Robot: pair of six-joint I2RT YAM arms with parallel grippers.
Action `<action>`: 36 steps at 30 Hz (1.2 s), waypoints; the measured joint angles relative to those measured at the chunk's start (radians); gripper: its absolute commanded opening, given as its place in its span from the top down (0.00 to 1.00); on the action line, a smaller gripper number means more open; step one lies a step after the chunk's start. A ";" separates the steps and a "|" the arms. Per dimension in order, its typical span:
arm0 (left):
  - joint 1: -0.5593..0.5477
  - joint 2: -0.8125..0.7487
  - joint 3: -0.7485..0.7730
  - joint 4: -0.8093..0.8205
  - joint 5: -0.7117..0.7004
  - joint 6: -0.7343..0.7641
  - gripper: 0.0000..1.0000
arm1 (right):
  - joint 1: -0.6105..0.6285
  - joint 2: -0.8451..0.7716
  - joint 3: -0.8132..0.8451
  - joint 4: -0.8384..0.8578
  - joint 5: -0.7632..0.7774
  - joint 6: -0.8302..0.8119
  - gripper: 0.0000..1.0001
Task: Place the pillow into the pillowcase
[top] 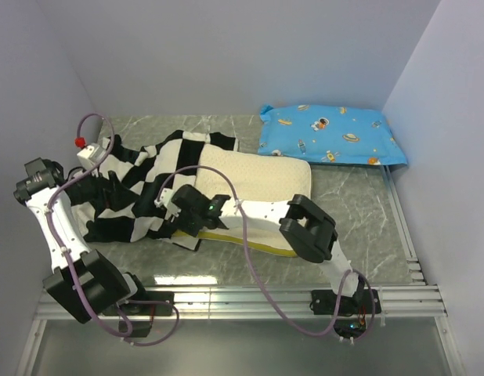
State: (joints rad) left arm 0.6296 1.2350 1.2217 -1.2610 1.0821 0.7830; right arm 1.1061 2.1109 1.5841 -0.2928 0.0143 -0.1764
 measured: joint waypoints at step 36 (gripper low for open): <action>-0.521 -0.332 -0.661 0.331 -0.472 1.072 0.15 | -0.236 0.072 0.305 -0.145 -0.579 0.180 1.00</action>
State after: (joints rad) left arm 0.1081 0.9031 0.5606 -0.9298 0.6106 1.8549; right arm 0.8700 2.1830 1.8889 -0.4381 -0.5648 0.0040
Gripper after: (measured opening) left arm 0.840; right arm 0.130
